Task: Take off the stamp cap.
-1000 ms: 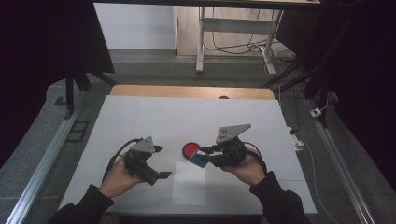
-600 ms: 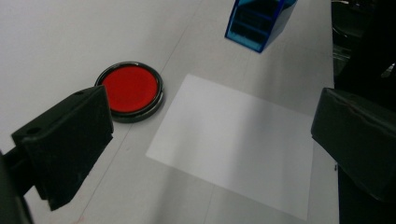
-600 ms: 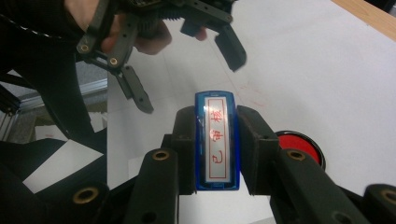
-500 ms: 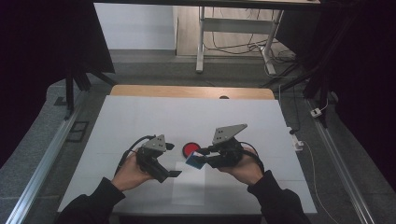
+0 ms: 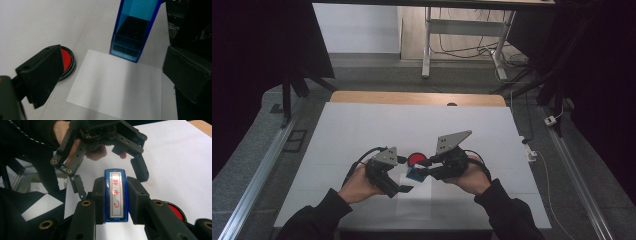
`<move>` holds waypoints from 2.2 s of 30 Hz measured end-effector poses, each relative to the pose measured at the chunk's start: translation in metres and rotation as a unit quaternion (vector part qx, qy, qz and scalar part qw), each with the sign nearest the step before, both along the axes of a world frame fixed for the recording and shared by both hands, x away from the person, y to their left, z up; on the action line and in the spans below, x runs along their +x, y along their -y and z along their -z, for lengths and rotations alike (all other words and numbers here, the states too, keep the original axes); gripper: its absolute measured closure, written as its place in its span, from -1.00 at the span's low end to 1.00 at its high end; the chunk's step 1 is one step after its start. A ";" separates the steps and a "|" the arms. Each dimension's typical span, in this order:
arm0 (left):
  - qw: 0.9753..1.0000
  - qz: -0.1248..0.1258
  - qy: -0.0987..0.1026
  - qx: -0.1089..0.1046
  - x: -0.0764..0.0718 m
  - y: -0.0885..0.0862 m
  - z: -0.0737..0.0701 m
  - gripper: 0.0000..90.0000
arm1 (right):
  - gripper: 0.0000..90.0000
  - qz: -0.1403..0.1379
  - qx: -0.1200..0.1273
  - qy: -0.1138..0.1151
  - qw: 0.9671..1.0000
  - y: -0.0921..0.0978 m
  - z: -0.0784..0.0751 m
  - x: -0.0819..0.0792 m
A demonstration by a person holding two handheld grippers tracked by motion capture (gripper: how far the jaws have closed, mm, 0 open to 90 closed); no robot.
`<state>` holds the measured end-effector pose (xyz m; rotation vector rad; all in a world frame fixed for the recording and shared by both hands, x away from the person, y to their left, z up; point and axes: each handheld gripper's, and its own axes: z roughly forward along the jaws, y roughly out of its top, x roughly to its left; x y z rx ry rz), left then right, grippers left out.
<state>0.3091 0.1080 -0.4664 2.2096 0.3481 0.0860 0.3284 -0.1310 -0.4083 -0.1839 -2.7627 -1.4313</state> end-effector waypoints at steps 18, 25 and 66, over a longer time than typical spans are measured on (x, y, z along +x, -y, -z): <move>0.998 0.048 -0.006 -0.032 -0.004 -0.005 -0.001 0.24 | 0.57 -0.038 0.009 0.002 0.999 -0.004 -0.001 0.001; 0.997 0.061 -0.004 -0.039 -0.005 -0.006 -0.001 0.36 | 0.57 -0.044 0.013 0.000 0.999 -0.003 -0.002 0.001; 0.994 0.080 -0.038 -0.066 0.002 -0.012 -0.005 0.54 | 0.58 -0.063 0.042 0.012 0.997 0.003 -0.004 0.000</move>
